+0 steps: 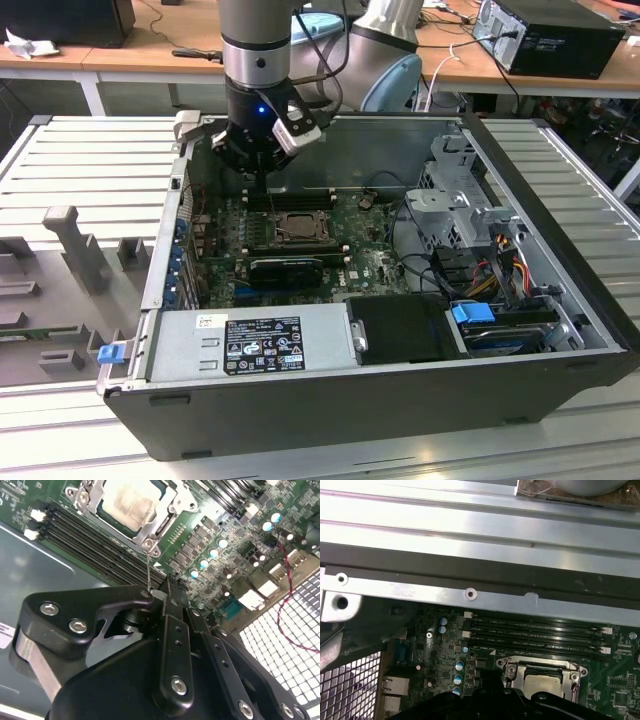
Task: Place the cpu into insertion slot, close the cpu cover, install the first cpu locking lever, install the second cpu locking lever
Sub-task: 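Install the first cpu locking lever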
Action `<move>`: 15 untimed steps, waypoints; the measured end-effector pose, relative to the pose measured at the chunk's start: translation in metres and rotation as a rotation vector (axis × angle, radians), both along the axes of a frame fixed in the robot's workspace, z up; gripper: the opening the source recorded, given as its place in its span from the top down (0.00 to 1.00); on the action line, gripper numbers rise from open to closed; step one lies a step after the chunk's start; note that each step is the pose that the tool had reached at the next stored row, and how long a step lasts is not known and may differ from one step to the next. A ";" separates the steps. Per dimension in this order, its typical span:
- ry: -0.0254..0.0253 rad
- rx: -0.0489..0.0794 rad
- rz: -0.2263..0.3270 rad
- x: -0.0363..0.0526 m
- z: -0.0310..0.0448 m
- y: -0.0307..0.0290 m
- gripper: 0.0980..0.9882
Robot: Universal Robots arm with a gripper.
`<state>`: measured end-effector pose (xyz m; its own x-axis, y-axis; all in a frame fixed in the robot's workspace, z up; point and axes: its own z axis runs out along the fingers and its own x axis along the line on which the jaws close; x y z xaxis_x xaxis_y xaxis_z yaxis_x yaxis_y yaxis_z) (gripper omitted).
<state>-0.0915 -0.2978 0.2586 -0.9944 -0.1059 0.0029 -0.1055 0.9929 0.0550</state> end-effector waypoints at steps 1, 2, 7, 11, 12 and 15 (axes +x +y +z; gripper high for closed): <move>0.0000 0.000 0.000 0.0009 -0.0001 0.0000 0.99; 0.0000 0.000 0.000 0.0019 -0.0001 -0.0001 0.99; 0.0000 0.000 0.000 0.0062 -0.0003 0.0000 0.99; 0.0000 0.000 0.000 0.0122 -0.0005 0.0000 0.99; 0.0000 0.000 0.000 0.0136 -0.0007 0.0000 0.99; 0.0000 0.000 0.000 0.0192 -0.0011 0.0000 0.99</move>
<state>-0.0723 -0.2978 0.2575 -0.9944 -0.1060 0.0030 -0.1057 0.9929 0.0550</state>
